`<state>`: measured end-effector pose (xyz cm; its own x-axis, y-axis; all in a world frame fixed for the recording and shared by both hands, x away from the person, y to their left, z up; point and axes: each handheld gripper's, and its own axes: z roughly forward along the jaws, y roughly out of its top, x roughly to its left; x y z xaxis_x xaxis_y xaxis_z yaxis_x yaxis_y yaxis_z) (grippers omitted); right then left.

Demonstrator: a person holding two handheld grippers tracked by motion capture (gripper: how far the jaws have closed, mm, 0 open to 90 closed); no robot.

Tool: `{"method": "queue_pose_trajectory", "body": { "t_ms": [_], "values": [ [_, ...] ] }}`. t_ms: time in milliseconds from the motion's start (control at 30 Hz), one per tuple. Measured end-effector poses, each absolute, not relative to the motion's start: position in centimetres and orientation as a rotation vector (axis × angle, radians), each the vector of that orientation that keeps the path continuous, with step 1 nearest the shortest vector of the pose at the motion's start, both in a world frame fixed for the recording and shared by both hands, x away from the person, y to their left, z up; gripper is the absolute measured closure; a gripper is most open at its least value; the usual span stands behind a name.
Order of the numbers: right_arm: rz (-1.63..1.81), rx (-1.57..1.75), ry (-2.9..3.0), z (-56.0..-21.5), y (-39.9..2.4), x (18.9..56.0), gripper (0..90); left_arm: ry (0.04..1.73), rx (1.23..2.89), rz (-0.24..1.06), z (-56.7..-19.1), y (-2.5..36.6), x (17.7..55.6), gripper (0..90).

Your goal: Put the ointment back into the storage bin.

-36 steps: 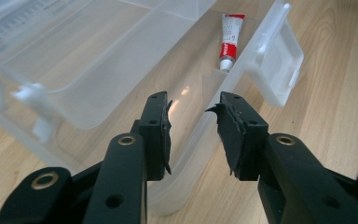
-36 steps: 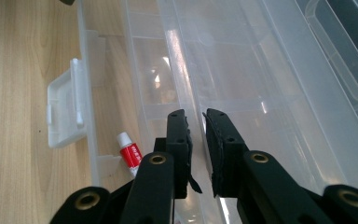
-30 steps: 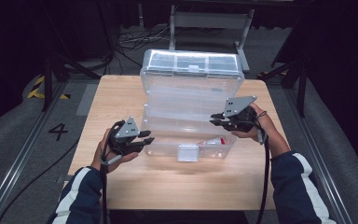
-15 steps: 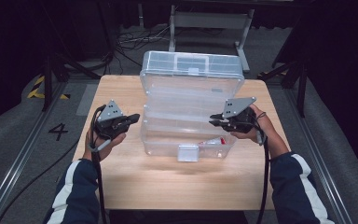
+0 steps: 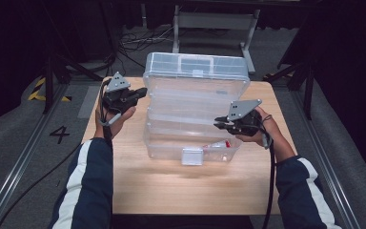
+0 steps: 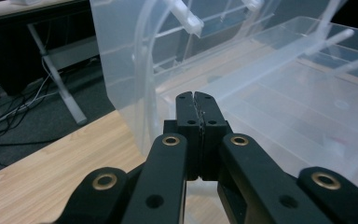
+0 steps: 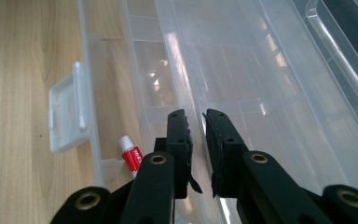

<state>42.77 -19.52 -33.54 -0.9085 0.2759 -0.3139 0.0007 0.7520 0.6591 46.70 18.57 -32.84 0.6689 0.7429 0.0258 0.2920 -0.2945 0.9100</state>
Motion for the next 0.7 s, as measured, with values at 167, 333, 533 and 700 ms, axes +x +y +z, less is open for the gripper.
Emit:
{"method": "queue_pose_trajectory", "body": {
  "t_ms": [167, 333, 533, 700],
  "values": [
    [0.958, 0.211, 2.554, -33.5, -19.5, 42.8, 80.5, 0.846, 1.848, 0.542, -32.7, 18.6, 47.4, 90.0],
    [0.958, 0.213, 2.552, -33.6, -19.6, 42.7, 80.5, 0.849, 1.838, 0.535, -32.8, 18.4, 47.8, 90.0],
    [0.962, 0.219, 2.552, -33.6, -19.6, 42.6, 80.5, 0.849, 1.836, 0.538, -32.6, 18.3, 48.0, 90.0],
    [0.961, 0.217, 2.551, -33.7, -19.6, 42.5, 80.5, 0.843, 1.825, 0.529, -32.4, 18.2, 48.2, 90.0]
  ]
}}
